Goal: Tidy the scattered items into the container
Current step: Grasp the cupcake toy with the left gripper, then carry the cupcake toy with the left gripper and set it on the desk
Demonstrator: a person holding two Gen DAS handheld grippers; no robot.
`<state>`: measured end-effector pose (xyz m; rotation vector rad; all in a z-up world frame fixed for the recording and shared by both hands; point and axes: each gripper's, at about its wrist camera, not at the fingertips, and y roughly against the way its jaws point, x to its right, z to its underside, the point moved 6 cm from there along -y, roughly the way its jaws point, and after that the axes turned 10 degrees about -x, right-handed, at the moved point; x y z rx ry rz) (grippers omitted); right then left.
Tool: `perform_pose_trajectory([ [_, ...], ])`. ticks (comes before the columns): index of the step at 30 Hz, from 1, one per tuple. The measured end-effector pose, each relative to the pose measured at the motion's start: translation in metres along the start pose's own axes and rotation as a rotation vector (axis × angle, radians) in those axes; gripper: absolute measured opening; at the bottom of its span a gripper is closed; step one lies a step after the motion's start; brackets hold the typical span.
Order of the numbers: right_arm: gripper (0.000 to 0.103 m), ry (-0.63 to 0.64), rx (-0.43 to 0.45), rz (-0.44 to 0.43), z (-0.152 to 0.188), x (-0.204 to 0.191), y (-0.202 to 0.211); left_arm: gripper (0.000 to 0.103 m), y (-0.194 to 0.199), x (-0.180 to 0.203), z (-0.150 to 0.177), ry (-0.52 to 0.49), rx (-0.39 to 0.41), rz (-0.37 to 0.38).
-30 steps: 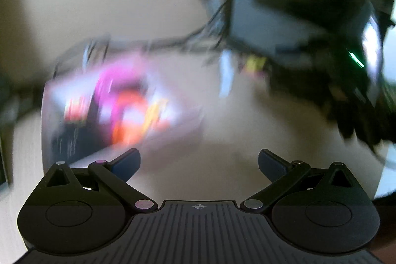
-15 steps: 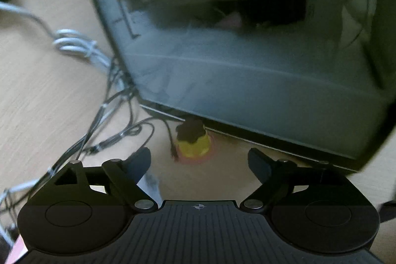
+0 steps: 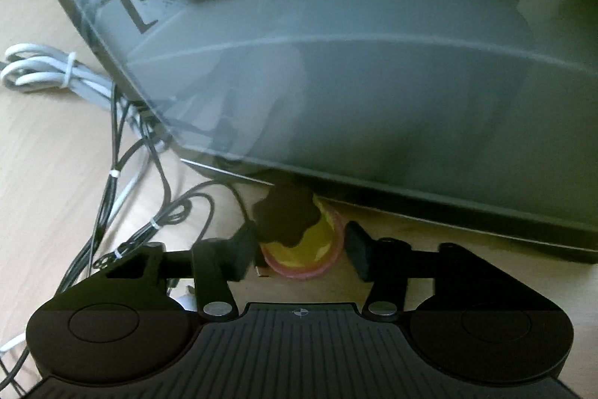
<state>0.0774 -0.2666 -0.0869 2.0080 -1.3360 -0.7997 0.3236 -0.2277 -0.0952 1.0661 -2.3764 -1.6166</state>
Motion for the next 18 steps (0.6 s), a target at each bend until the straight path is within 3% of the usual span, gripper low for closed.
perform_pose_trajectory([
  [2, 0.059, 0.001, 0.004, 0.005, -0.002, 0.0, 0.001, 0.047, 0.003, 0.0, 0.001, 0.017, 0.003, -0.002],
  [9, 0.061, -0.005, -0.003, 0.018, 0.005, 0.005, 0.009, 0.043, 0.042, 0.011, 0.016, 0.055, 0.023, 0.021],
  [12, 0.062, 0.021, -0.025, 0.014, 0.008, 0.007, 0.008, 0.04, 0.071, 0.025, 0.032, 0.077, 0.045, 0.044],
  [13, 0.062, 0.032, -0.035, 0.009, 0.009, 0.007, 0.007, 0.033, 0.08, 0.03, 0.039, 0.089, 0.048, 0.052],
  [16, 0.062, 0.078, -0.067, -0.014, 0.013, 0.006, 0.004, 0.032, 0.104, 0.043, 0.066, 0.14, 0.036, 0.072],
  [18, 0.062, 0.109, -0.08, -0.033, 0.014, 0.004, 0.002, 0.024, 0.114, 0.048, 0.083, 0.18, 0.02, 0.069],
])
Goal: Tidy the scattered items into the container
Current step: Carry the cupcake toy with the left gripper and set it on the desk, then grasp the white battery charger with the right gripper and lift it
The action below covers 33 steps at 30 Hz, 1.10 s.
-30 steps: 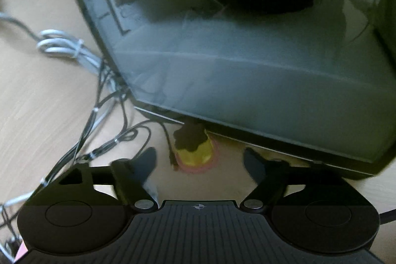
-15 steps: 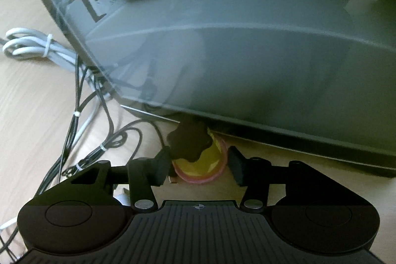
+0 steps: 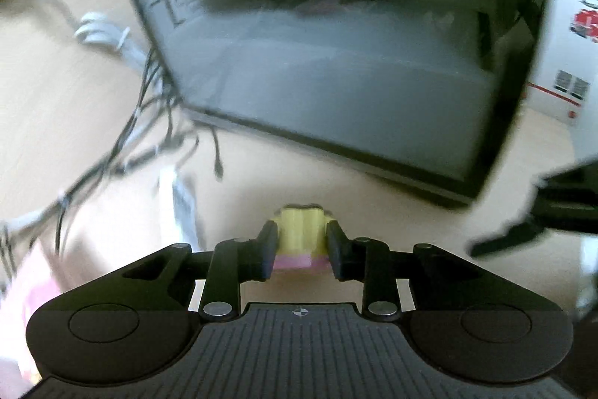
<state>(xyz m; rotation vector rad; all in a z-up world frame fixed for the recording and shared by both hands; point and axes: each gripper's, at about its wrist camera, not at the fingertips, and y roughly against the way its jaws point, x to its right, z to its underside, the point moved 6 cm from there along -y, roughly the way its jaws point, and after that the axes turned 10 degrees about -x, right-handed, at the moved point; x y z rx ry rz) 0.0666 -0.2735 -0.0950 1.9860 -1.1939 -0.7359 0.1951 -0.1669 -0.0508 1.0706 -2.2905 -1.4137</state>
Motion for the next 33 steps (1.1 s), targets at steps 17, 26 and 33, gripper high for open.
perform_pose_trajectory([
  [17, 0.062, 0.145, 0.11, -0.022, -0.062, -0.05, -0.027, 0.048, 0.068, -0.049, 0.133, 0.442, -0.054, -0.226],
  [26, 0.059, -0.112, 0.158, 0.132, -0.172, -0.033, -0.109, 0.097, 0.106, -0.042, 0.181, 0.69, -0.019, -0.19],
  [33, 0.048, -0.141, 0.074, 0.239, -0.193, -0.019, -0.169, 0.1, 0.118, -0.037, 0.197, 0.719, -0.033, -0.218],
])
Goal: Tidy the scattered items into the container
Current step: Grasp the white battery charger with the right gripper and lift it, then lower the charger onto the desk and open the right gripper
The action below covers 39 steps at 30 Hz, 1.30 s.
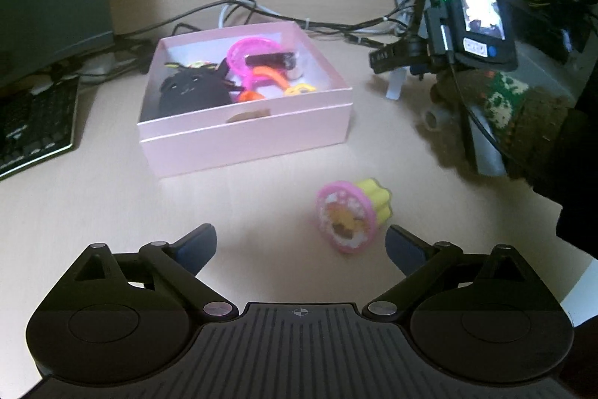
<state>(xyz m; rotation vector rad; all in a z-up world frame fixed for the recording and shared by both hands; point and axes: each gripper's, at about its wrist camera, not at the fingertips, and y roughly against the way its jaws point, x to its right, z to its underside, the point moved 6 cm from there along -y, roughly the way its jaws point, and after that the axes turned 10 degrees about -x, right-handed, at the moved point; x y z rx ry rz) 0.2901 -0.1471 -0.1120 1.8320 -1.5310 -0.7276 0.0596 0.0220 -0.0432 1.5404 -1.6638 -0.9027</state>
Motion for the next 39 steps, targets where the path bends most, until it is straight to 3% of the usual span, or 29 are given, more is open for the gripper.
perform_pose_trajectory([
  [3, 0.017, 0.019, -0.024, 0.007, 0.007, 0.002, -0.004, 0.1, -0.005, -0.003, 0.002, 0.0, -0.016, 0.008],
  [12, 0.017, 0.181, 0.014, 0.021, 0.056, -0.001, 0.06, 0.101, -0.016, 0.01, -0.002, -0.077, -0.02, 0.056],
  [17, 0.017, 0.401, 0.04, 0.071, 0.102, -0.012, 0.107, 0.101, -0.02, 0.009, -0.001, -0.084, -0.021, 0.068],
  [21, 0.017, 0.663, 0.088, 0.192, 0.14, -0.026, 0.127, 0.101, -0.02, 0.006, -0.001, -0.062, -0.015, 0.077],
  [24, 0.018, 0.745, 0.078, 0.206, 0.157, -0.035, 0.131, 0.101, -0.02, 0.002, 0.0, -0.046, -0.01, 0.081],
  [32, 0.049, 0.606, 0.015, -0.031, 0.168, -0.052, 0.15, 0.102, -0.023, -0.001, -0.001, -0.024, -0.02, 0.093],
  [39, 0.079, 0.246, 0.001, -0.164, 0.155, -0.004, 0.17, 0.102, -0.043, 0.024, -0.008, -0.087, -0.047, 0.106],
])
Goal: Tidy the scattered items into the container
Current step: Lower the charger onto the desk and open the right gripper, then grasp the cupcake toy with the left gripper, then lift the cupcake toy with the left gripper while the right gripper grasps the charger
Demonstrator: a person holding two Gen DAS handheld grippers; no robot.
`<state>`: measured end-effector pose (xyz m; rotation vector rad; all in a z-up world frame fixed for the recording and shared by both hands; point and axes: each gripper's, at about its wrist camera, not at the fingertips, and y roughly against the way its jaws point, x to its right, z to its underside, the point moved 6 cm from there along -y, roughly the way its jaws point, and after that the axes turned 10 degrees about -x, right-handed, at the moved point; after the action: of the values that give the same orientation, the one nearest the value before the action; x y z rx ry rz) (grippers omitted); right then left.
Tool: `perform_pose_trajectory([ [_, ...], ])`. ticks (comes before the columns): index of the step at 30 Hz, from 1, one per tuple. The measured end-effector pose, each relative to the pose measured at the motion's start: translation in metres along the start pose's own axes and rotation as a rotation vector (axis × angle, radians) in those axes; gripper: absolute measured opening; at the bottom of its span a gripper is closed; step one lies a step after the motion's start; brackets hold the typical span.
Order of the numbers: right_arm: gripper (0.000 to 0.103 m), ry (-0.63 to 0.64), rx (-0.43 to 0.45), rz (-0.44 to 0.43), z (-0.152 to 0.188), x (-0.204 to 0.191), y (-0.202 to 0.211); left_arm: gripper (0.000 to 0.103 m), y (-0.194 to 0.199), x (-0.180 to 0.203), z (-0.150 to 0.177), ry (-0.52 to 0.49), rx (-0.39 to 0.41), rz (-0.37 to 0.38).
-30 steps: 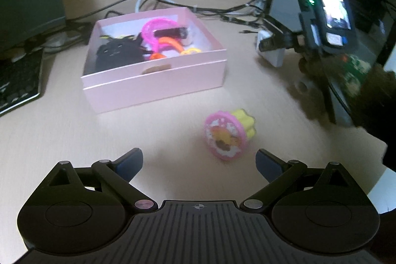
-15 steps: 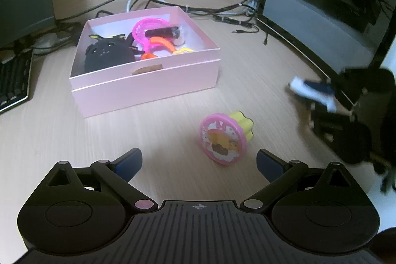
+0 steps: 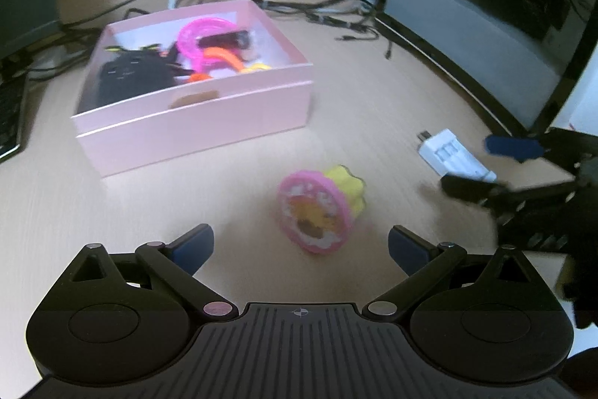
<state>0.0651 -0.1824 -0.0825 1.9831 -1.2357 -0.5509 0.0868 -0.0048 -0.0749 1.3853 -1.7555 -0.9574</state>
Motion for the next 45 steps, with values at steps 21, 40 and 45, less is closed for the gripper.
perform_pose_trajectory([
  [21, 0.086, -0.145, -0.057, -0.019, 0.03, 0.051, -0.013, 0.072, -0.039, 0.014, -0.021, -0.047, 0.039, -0.092],
  [40, 0.089, -0.104, -0.065, -0.061, 0.008, 0.029, -0.039, 0.068, -0.022, -0.01, -0.001, 0.039, 0.02, -0.131],
  [45, 0.091, -0.097, -0.08, 0.003, -0.006, 0.02, -0.058, 0.069, -0.02, -0.011, -0.001, 0.045, 0.018, -0.121],
])
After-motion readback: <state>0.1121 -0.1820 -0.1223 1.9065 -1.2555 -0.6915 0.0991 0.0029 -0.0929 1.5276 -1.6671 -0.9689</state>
